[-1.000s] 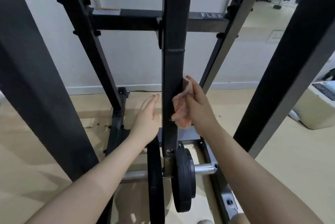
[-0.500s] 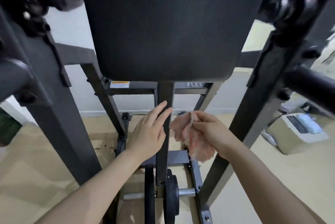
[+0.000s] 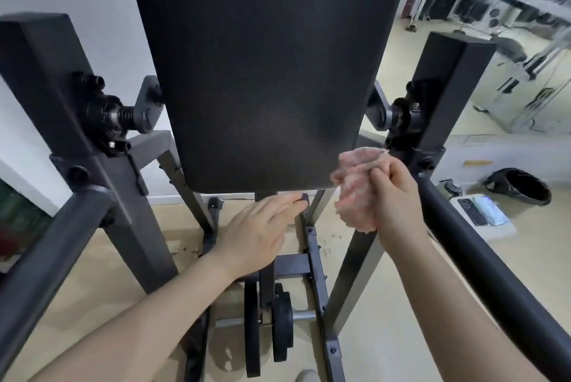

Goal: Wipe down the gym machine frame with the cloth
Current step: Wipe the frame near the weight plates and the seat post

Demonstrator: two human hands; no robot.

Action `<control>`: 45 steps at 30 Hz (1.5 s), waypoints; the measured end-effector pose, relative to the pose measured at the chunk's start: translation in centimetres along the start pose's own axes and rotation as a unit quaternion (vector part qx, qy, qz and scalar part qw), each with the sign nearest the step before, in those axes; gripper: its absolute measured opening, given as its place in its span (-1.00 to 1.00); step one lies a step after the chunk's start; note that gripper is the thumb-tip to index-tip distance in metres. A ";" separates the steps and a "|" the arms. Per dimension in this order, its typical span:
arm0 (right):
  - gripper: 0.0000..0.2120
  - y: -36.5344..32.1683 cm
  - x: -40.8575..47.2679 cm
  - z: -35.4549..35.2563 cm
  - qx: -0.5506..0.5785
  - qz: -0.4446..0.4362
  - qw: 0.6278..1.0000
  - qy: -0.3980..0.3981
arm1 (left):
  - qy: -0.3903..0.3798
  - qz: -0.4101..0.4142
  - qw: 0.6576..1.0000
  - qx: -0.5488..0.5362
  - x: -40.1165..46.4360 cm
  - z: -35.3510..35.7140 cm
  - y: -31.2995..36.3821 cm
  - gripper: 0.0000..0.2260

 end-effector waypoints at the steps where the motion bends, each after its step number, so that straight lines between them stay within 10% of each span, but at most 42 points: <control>1: -0.84 -0.7 0.4 -0.1 0.014 -0.016 1.000 0.023 | 0.022 0.008 1.000 0.013 0.7 -1.0 0.2 -0.47; 13: -0.72 -6.2 4.3 -7.6 -0.006 -0.152 0.955 0.253 | 0.036 0.067 0.997 0.032 8.4 -2.0 4.7 -0.55; 16: -0.73 -6.9 3.8 -8.7 -0.218 -0.225 0.900 0.303 | 0.004 0.123 0.991 0.046 9.9 0.5 6.2 -0.59; 18: -0.70 -5.7 3.8 -8.6 -0.473 -0.207 0.812 0.272 | -0.015 0.163 0.983 0.082 11.1 2.2 6.9 -0.58; 21: -0.57 0.0 2.5 -7.9 -0.689 0.053 0.719 0.076 | -0.077 0.204 0.968 0.123 12.7 5.0 7.4 -0.53; 34: -0.21 3.3 -0.7 -6.6 -0.769 0.099 0.624 0.097 | -0.152 0.288 0.917 0.231 18.0 11.3 7.0 -0.47; 39: -0.54 1.7 -3.3 -8.5 -0.765 0.097 0.625 0.120 | -0.140 0.282 0.927 0.204 17.8 11.4 6.8 -0.42; 45: -0.43 1.4 -11.1 -11.2 -0.827 0.100 0.543 0.105 | -0.155 0.200 0.963 0.097 16.8 10.9 8.7 -0.43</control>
Point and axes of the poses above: each hand's wrist, its own x-axis towards the middle knuckle, its own z-axis out of the palm, y = z × x, the point moved 4 cm from there along x, towards the middle knuckle, and after that the axes turned 1 degree about y, right-handed, at the moved point
